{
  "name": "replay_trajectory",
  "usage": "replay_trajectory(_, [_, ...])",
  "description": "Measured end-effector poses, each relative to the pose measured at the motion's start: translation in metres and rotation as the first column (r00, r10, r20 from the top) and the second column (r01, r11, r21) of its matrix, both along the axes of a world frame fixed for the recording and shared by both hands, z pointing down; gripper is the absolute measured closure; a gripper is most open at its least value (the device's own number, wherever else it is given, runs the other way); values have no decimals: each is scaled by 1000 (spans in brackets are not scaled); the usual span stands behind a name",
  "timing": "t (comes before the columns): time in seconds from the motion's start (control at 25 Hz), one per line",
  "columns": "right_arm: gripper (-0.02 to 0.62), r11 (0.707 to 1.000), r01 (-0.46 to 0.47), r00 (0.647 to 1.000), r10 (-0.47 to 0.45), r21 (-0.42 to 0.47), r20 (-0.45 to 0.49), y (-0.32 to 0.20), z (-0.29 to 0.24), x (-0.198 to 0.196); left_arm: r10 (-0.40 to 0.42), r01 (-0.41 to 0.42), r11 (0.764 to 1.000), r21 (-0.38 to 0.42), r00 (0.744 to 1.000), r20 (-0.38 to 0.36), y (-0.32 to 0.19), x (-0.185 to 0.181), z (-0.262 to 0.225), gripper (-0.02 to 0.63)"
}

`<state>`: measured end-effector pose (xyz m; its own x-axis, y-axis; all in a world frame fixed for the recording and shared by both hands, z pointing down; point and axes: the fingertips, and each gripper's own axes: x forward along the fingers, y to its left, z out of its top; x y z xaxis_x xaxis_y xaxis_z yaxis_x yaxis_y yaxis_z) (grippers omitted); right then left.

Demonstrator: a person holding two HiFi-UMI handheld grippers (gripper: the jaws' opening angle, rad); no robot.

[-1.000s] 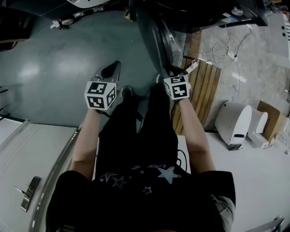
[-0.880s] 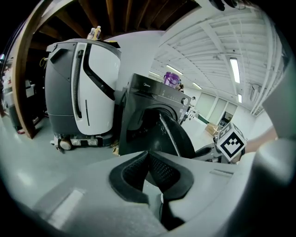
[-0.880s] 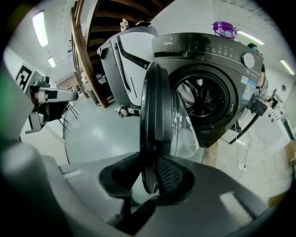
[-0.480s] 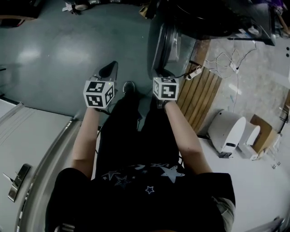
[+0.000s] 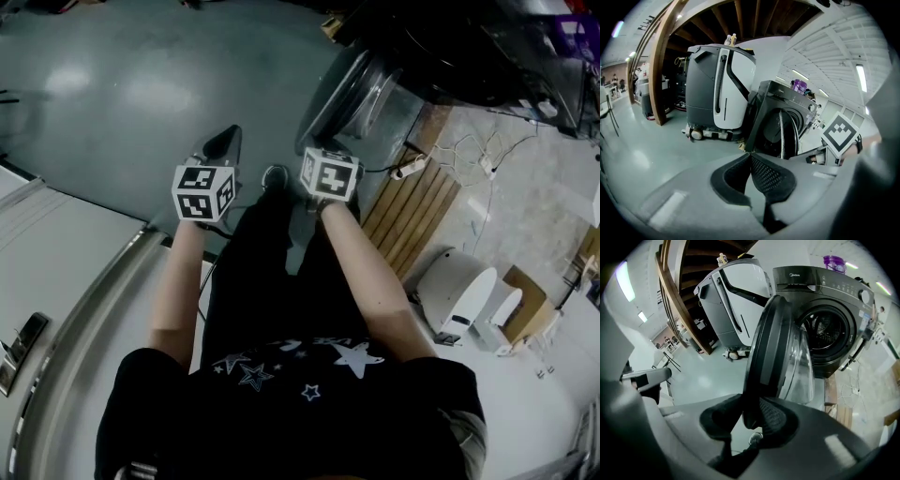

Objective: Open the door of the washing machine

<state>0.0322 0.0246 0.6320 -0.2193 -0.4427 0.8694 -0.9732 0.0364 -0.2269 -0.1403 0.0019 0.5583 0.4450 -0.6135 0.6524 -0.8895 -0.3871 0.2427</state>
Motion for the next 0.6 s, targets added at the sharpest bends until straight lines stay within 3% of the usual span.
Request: replay_trajectory(0.6, [472,997,-82,993,82,-3,85,-52,0,-83,-174,174,985,-8,985,4,15,-91,13,595])
